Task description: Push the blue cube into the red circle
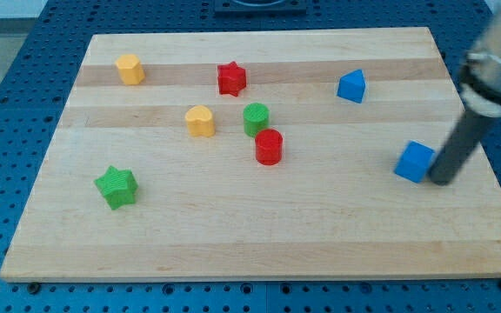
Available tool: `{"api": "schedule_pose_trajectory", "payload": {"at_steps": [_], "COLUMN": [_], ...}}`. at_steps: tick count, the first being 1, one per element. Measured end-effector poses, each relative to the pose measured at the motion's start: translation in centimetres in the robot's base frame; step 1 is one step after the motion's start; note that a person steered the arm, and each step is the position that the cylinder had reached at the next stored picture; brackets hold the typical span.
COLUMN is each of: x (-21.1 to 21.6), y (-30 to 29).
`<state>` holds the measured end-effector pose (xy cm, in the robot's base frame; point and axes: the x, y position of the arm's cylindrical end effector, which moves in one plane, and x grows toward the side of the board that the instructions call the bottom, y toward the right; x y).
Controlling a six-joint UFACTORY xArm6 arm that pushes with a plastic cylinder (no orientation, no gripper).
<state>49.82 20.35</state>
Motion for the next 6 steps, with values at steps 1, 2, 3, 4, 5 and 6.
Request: {"api": "schedule_pose_trajectory", "payload": {"at_steps": [1,2,3,4,5,6], "x": [-1.6,0.3,2.2,1.5,-0.4,-3.4], "y": [-6.1,-2.3,4.8,4.2,0.5,-2.7]}}
